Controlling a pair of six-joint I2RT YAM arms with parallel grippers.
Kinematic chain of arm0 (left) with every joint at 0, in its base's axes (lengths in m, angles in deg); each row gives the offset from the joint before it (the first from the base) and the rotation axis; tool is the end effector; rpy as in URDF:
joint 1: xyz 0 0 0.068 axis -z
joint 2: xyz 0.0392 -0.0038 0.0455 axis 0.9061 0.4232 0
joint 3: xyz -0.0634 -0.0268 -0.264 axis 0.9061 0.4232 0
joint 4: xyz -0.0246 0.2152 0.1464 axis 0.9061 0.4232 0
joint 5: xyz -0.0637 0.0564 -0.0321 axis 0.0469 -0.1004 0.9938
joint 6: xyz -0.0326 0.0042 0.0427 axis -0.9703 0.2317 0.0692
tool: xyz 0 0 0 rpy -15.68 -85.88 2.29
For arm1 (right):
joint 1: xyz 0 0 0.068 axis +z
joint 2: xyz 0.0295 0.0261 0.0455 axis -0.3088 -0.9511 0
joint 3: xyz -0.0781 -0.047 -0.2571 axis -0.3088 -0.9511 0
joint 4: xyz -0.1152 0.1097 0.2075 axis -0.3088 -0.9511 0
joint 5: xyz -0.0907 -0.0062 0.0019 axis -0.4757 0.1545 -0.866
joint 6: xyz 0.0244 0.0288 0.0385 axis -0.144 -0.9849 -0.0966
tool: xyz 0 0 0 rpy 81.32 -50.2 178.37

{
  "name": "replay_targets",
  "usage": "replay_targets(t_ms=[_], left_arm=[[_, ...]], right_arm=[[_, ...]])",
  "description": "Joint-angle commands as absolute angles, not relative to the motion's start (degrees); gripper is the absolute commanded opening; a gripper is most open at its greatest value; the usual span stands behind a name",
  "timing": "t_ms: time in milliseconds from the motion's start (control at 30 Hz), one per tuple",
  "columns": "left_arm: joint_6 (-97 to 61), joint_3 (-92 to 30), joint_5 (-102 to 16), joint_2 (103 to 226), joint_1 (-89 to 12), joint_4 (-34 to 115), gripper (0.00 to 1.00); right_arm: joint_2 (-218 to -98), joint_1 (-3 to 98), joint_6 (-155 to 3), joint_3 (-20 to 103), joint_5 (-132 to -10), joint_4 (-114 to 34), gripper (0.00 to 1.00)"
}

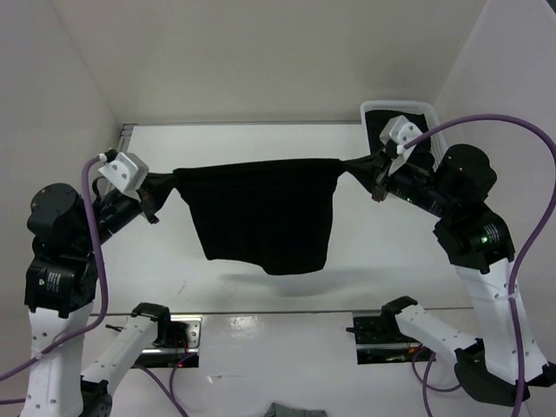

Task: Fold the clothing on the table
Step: Flatten the skirt out

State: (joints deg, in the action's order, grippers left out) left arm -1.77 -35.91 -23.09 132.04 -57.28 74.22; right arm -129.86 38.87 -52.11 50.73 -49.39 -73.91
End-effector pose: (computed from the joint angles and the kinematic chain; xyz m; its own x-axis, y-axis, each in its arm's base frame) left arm 0.0952 -0.0298 0.4869 0.1009 0.0534 -0.9935 0.5805 0.8078 0.1023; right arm 0.1269 0.0671 0.4986 0.1762 -0.2037 -0.9630 -0.7506 0.6051 -0.2654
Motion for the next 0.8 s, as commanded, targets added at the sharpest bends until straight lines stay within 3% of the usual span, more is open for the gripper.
replay_targets(t_ms=[0, 233, 767], left_arm=[[-0.2, -35.08, -23.6, 131.28, -59.43, 74.35, 0.0], [-0.73, -32.0, -22.27, 133.83, -59.43, 72.59, 0.0], [-3.19, -26.63, -26.48, 143.23, -57.5, 67.94, 0.0]], right_arm=[[-129.81, 36.88, -51.96, 50.58, -49.69, -73.83, 0.01], [-132.72, 36.88, -52.49, 42.67, -49.16, -70.75, 0.01], [-142.82, 38.72, -55.56, 43.36, -55.03, -68.9, 0.0]])
